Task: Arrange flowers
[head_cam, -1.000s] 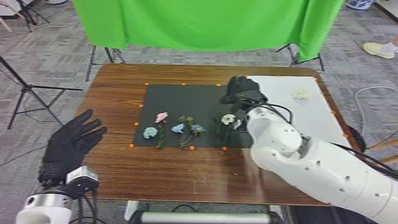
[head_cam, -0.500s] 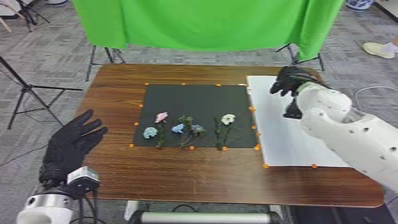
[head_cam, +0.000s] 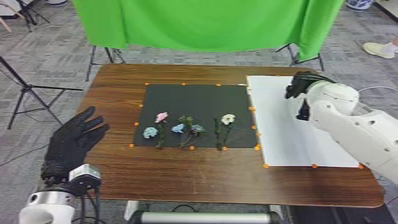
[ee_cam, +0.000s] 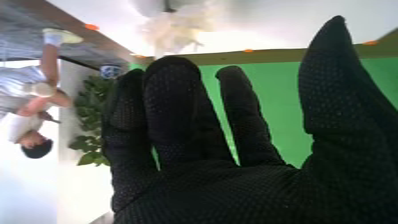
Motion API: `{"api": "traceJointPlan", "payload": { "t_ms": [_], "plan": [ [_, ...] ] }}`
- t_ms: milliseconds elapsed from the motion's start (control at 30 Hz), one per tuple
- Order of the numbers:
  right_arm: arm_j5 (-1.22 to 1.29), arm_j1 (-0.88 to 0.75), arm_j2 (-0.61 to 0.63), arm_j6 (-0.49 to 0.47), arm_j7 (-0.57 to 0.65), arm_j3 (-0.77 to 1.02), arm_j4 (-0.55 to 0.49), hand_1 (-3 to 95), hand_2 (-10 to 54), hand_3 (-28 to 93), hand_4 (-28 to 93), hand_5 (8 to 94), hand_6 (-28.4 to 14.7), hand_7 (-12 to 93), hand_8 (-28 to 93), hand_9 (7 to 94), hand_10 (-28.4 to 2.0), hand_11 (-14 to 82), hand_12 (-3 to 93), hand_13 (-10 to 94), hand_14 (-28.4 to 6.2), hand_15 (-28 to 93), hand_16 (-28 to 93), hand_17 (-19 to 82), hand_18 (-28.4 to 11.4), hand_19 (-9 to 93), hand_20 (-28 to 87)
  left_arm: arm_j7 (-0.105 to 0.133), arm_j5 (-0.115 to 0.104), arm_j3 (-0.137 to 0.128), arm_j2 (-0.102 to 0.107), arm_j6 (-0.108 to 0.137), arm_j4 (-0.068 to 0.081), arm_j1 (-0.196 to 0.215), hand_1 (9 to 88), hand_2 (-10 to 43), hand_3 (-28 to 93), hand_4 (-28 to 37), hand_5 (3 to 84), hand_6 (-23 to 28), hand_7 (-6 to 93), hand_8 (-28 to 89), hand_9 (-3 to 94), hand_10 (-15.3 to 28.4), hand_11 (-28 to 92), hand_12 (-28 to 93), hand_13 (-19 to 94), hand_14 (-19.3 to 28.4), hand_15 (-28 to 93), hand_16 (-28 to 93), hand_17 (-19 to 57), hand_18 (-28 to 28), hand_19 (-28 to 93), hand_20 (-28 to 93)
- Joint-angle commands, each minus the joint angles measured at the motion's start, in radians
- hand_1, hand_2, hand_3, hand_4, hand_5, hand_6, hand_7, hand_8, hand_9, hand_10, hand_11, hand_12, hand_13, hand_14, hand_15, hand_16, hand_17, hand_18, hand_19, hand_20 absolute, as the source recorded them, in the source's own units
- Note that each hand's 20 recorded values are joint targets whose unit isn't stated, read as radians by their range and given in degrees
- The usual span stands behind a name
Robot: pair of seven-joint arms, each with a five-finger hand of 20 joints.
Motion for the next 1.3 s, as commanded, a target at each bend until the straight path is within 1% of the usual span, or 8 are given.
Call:
{"api": "traceJointPlan", "payload": {
  "t_ms": [33, 167, 533, 733, 900, 1033, 1100, 1300],
  "plan": [
    [0.014, -0.002, -0.009, -0.079, 0.041, 0.045, 0.038, 25.2, -7.8, 93, -28, 36.4, -3.9, 18, -14, 38.7, -17.2, 10.9, 12.9, 62, -11.0, 87, 7, 27, -23.1, 93, 28, 0.013, -0.006, 0.004, 0.001, -0.001, 0.004, 0.008, 24.6, 5.9, 81, -20.9, 38.4, 10.5, 13.9, -10, 35.0, 19.8, 27, 9, 26, 26.4, 50, -10, -10.5, 23.3, 57, -2],
    [0.009, 0.017, -0.04, -0.211, 0.048, 0.08, 0.07, 25.2, -7.7, 93, -28, 37.0, -3.5, 18, -14, 38.3, -17.3, 10.4, 12.8, 62, -11.3, 87, 7, 27, -23.2, 93, 28, 0.024, -0.006, 0.002, 0.01, -0.005, 0.006, 0.0, 24.6, 5.8, 81, -20.9, 38.3, 10.5, 13.9, -10, 34.9, 19.8, 27, 9, 26, 26.4, 50, -10, -10.5, 23.3, 57, -2],
    [0.023, -0.024, -0.027, -0.241, 0.066, 0.09, 0.067, 26.4, -7.5, 93, -28, 38.4, -3.4, 18, -14, 39.2, -16.1, 10.8, 13.2, 61, -11.6, 87, 6, 25, -23.3, 93, 26, 0.005, -0.002, 0.005, 0.012, -0.015, 0.012, -0.014, 24.6, 5.8, 81, -21.0, 38.3, 10.5, 14.0, -10, 34.9, 19.8, 27, 9, 26, 26.4, 50, -10, -10.5, 23.3, 57, -2],
    [-0.043, -0.05, -0.013, -0.178, 0.029, 0.046, 0.046, 32.5, -9.4, 93, -28, 49.7, -4.5, 21, -16, 53.2, -12.4, 20.3, 12.9, 63, -9.7, 85, 6, 26, -22.1, 93, 23, 0.005, 0.0, 0.004, 0.009, -0.019, 0.014, -0.016, 24.6, 5.8, 81, -21.0, 38.3, 10.5, 14.1, -10, 35.0, 19.8, 27, 9, 26, 26.4, 50, -10, -10.5, 23.3, 57, -2],
    [-0.105, -0.068, 0.02, -0.123, 0.017, -0.042, 0.024, 40.5, -9.5, 89, -28, 59.4, -0.7, 32, -18, 65.6, -10.8, 27.5, 13.9, 67, -7.4, 83, 8, 29, -20.7, 93, 22, -0.009, 0.002, 0.005, 0.003, -0.027, 0.015, -0.023, 24.6, 5.9, 81, -21.0, 38.5, 10.7, 14.0, -10, 35.1, 19.9, 27, 9, 26, 26.4, 50, -10, -10.5, 23.3, 57, -2],
    [-0.158, -0.088, 0.051, 0.004, 0.007, -0.106, 0.007, 50.4, -9.5, 80, -28, 66.4, 1.3, 45, -10, 82.7, -6.5, 14.2, 29.3, 73, -4.5, 78, 15, 32, -20.2, 93, 23, -0.009, 0.002, 0.006, 0.003, -0.026, 0.015, -0.021, 24.5, 5.9, 81, -20.9, 38.5, 10.6, 14.0, -10, 35.1, 19.8, 27, 9, 26, 26.4, 50, -10, -10.5, 23.3, 57, -2],
    [-0.201, -0.098, 0.063, 0.048, -0.006, -0.12, 0.001, 53.1, -9.5, 80, -28, 74.0, 2.4, 45, -7, 90.2, -6.2, 12.9, 33.6, 77, -3.5, 77, 14, 35, -20.4, 93, 26, -0.008, 0.002, 0.005, 0.0, -0.022, 0.011, -0.013, 24.6, 6.0, 81, -20.9, 38.5, 10.6, 14.0, -10, 35.1, 19.9, 27, 9, 26, 26.4, 50, -10, -10.5, 23.3, 57, -2],
    [-0.201, -0.068, 0.092, 0.217, 0.031, -0.174, -0.03, 53.8, -9.5, 83, -28, 79.0, 1.1, 42, -4, 93.1, -6.5, 13.9, 35.4, 80, -2.1, 76, 16, 37, -22.0, 93, 31, 0.0, 0.0, 0.004, -0.003, -0.015, 0.007, 0.0, 24.7, 6.0, 81, -20.9, 38.5, 10.6, 14.1, -10, 35.2, 19.9, 27, 9, 26, 26.3, 50, -10, -10.5, 23.3, 57, -2]
  ]
}}
